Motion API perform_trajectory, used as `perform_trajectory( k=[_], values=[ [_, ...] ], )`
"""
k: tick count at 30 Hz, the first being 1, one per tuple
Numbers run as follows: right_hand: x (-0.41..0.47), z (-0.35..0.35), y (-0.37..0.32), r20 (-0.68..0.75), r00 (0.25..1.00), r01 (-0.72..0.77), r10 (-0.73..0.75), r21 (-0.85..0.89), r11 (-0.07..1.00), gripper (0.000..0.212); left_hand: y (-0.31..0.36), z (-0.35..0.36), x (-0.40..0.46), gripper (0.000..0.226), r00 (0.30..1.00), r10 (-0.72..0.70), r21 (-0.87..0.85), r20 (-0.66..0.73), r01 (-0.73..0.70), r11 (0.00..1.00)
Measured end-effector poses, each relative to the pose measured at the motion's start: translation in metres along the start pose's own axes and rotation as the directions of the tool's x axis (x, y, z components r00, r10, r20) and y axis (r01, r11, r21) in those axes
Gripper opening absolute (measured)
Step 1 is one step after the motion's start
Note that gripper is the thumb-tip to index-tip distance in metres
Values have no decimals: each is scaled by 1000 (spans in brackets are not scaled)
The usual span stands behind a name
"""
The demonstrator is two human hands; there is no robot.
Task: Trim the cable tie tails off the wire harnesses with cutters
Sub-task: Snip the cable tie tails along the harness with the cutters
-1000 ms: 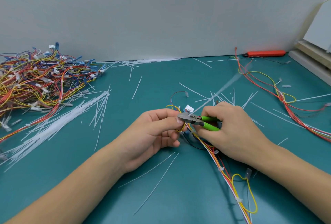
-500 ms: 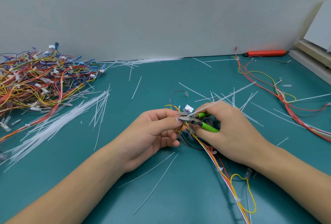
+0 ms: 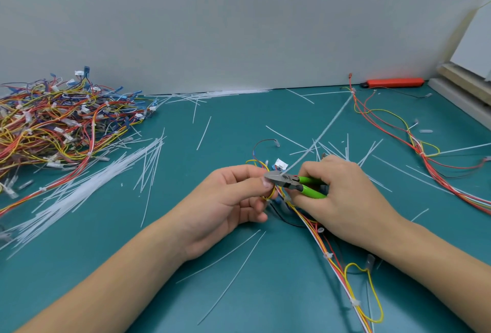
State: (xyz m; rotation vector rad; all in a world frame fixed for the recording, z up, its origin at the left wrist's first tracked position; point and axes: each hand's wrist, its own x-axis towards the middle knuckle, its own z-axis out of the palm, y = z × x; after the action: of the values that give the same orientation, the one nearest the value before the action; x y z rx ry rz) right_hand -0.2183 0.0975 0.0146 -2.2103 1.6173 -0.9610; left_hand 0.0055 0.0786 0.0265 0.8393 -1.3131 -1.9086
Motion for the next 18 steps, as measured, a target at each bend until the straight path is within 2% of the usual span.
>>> perform_trajectory(
  k=[6, 10, 14, 18],
  values=[
    [0, 1, 0, 9, 1000, -7, 7, 16, 1000, 23, 1, 1, -1, 5, 1000, -1, -9, 2, 1, 1000],
    [1, 2, 0, 26, 999, 25, -26, 39, 999, 10, 0, 1, 0, 6, 1000, -4, -15, -9, 4, 1000],
    [0, 3, 1, 14, 999, 43, -43, 21, 999, 21, -1, -1, 0, 11, 999, -11, -25, -30, 10, 1000],
    [1, 3, 1, 25, 999, 33, -33, 16, 999, 22, -1, -1, 0, 13, 999, -12, -19, -32, 11, 1000]
  ],
)
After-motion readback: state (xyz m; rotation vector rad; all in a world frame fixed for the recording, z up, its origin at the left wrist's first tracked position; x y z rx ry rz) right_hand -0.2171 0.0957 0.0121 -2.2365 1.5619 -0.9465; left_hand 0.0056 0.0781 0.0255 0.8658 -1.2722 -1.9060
